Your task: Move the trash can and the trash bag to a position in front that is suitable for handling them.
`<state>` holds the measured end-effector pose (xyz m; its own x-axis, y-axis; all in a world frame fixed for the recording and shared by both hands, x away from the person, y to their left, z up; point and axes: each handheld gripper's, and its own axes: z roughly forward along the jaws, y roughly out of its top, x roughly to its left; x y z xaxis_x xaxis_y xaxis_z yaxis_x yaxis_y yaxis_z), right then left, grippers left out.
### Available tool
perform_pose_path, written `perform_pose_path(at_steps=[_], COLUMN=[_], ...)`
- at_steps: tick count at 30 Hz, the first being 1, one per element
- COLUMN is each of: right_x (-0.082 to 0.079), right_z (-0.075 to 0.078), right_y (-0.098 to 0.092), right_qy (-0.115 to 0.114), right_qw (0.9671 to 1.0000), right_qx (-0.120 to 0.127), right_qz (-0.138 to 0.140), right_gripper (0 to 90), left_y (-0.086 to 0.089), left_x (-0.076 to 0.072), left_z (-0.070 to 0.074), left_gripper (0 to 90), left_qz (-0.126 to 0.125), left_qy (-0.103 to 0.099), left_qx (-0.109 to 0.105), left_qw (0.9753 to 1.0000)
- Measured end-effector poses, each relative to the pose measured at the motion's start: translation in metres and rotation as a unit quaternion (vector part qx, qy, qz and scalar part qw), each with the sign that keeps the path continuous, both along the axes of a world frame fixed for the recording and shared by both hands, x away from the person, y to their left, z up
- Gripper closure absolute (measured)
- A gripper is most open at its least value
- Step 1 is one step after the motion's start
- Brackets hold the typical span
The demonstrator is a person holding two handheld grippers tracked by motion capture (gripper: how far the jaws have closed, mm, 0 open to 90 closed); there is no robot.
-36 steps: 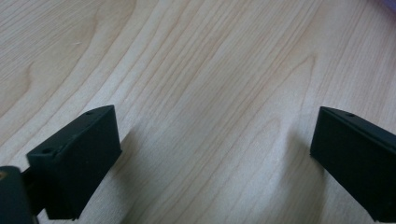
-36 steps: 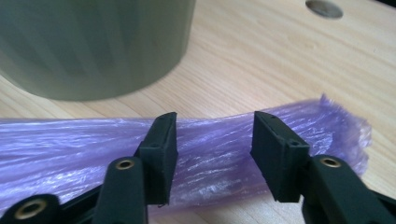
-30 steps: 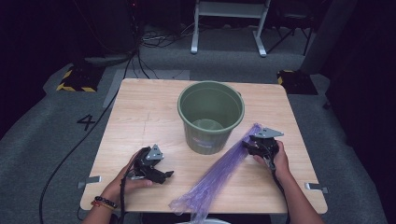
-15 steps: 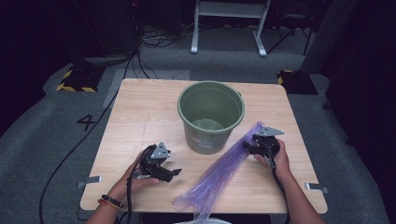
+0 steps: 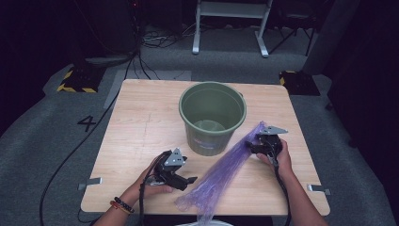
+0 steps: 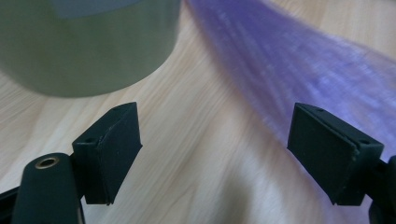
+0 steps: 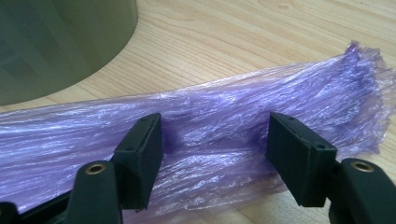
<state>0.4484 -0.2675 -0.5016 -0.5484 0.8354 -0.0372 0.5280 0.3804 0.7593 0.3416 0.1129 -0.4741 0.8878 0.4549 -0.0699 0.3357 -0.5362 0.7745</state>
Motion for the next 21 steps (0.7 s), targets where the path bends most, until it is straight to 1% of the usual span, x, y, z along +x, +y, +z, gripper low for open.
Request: perform_pose_path(at_steps=[4,6,7,8,9,10,11,13,15,16,17,18,19,20,21], right_x=[0.002,0.003,0.003,0.002,0.002,0.002,0.001,0.0,-0.003,-0.004,-0.006,-0.008,-0.008,-0.012,-0.012], right_z=[0.0,0.0,0.0,0.001,0.001,0.002,0.003,0.005,0.009,0.011,0.014,0.016,0.016,0.021,0.021], right_y=[-0.001,-0.001,0.0,0.0,0.0,0.0,0.0,0.0,-0.001,-0.002,-0.002,-0.002,-0.002,-0.003,-0.003], right_qy=[0.0,-0.003,-0.009,-0.011,-0.011,-0.017,-0.02,-0.026,-0.038,-0.042,-0.048,-0.055,-0.055,-0.064,-0.064], right_qw=[1.0,0.9999,0.9998,0.9997,0.9997,0.9996,0.9995,0.9994,0.9991,0.999,0.9988,0.9984,0.9984,0.9979,0.9979], right_qx=[0.0,-0.005,-0.011,-0.015,-0.015,-0.018,-0.016,-0.012,-0.005,-0.001,0.001,0.001,0.001,0.008,0.008], right_qz=[-0.003,-0.008,-0.013,-0.016,-0.016,-0.016,-0.016,-0.016,-0.017,-0.015,-0.014,-0.012,-0.012,-0.01,-0.01], right_gripper=[35.6,35.6,36.3,37.4,37.4,37.8,37.7,37.7,37.2,36.8,36.6,36.2,36.2,35.6,35.6], left_y=[-0.007,-0.012,-0.018,-0.02,-0.02,-0.025,-0.025,-0.029,-0.03,-0.032,-0.032,-0.031,-0.031,-0.031,-0.031], left_x=[0.0,-0.001,-0.002,-0.002,-0.002,-0.003,-0.003,-0.004,-0.004,-0.004,-0.004,-0.005,-0.005,-0.005,-0.005], left_z=[0.0,-0.001,-0.004,-0.006,-0.006,-0.011,-0.011,-0.02,-0.022,-0.025,-0.026,-0.027,-0.027,-0.027,-0.027], left_gripper=[16.4,16.6,16.5,16.4,16.5,16.8,17.0,17.2,18.6,19.5,19.6,19.7,20.5,22.0,22.7], left_qz=[-0.009,-0.014,-0.026,-0.032,-0.032,-0.043,-0.043,-0.056,-0.055,-0.058,-0.057,-0.059,-0.059,-0.055,-0.055], left_qy=[0.006,0.007,0.006,0.007,0.007,0.014,0.014,0.017,0.02,0.015,0.014,0.009,0.009,0.005,0.005], left_qx=[-0.003,0.002,0.015,0.018,0.018,0.026,0.026,0.043,0.044,0.048,0.052,0.049,0.049,0.05,0.05], left_qw=[0.9999,0.9999,0.9995,0.9993,0.9993,0.9987,0.9987,0.9974,0.9973,0.997,0.9969,0.997,0.997,0.9972,0.9972])
